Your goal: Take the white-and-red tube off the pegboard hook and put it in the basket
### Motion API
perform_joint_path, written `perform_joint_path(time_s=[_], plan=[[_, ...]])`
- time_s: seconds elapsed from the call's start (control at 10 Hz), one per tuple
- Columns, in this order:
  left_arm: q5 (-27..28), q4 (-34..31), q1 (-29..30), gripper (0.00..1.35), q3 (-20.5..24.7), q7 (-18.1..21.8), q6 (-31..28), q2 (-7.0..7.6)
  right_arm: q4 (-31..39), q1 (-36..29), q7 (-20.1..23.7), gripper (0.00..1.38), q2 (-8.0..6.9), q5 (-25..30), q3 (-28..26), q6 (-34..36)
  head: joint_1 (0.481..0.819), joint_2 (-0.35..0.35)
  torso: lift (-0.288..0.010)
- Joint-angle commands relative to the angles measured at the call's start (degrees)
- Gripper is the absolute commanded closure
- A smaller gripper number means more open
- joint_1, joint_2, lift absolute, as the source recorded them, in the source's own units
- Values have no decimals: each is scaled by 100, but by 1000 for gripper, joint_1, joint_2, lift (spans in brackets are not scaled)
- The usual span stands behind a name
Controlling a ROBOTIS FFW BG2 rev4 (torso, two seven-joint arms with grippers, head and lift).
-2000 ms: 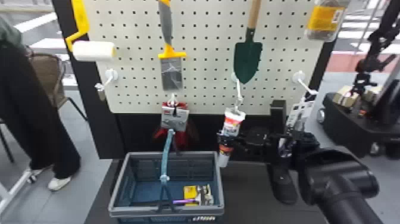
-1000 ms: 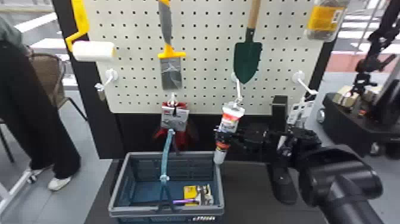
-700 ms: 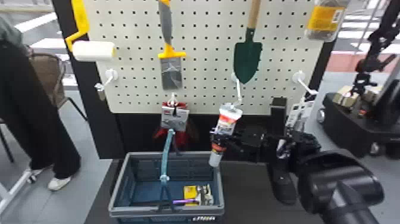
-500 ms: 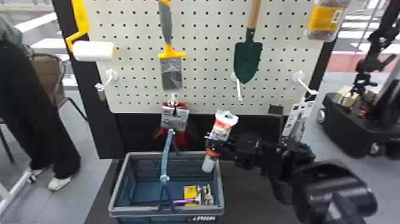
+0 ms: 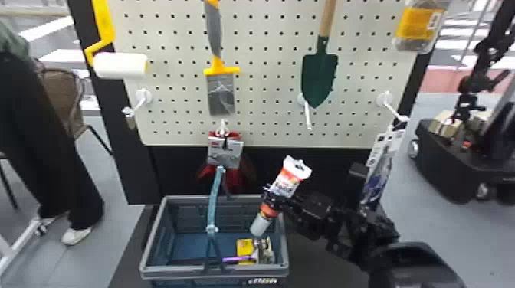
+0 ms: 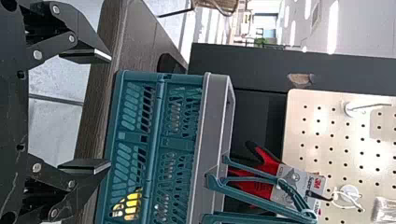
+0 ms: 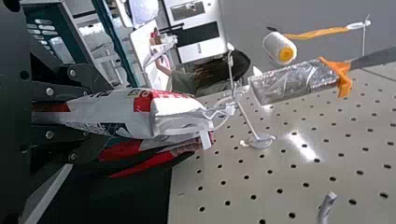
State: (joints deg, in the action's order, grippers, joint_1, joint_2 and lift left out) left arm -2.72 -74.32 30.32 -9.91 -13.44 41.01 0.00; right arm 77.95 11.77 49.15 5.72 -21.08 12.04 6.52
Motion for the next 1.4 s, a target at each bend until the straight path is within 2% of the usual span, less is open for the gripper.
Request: perform_joint_path(time_s=[0.0, 0.5, 0.7, 1.0, 1.1, 1.2, 1.3], plan=[[-9, 0, -2, 473, -2, 8, -5, -9, -391, -61, -143, 1227, -9, -511, 132, -248, 549, 0, -100], [-9, 0, -14, 473, 7, 43, -31, -9, -1235, 161, -143, 1225, -9, -1179, 616, -257, 549, 0, -100], [-9, 0, -14, 473, 7, 52, -40, -9, -1924, 530, 200, 1225, -18, -1223, 853, -257, 549, 0, -100], [-9, 14, -27, 473, 7, 96, -66, -9, -2472, 923, 543, 1227, -53, -1179, 1064, -187, 549, 0, -100], [-9, 14, -27, 473, 7, 105, -66, -9, -2529, 923, 534, 1116, -53, -1188, 1064, -169, 549, 0, -100], [-18, 0, -27, 473, 7, 105, -66, -9, -2669, 936, 534, 538, -62, -1285, 1064, -160, 549, 0, -100], [-18, 14, -27, 473, 7, 114, -66, 0, -2711, 936, 534, 79, -53, -1337, 1064, -178, 549, 0, -100]])
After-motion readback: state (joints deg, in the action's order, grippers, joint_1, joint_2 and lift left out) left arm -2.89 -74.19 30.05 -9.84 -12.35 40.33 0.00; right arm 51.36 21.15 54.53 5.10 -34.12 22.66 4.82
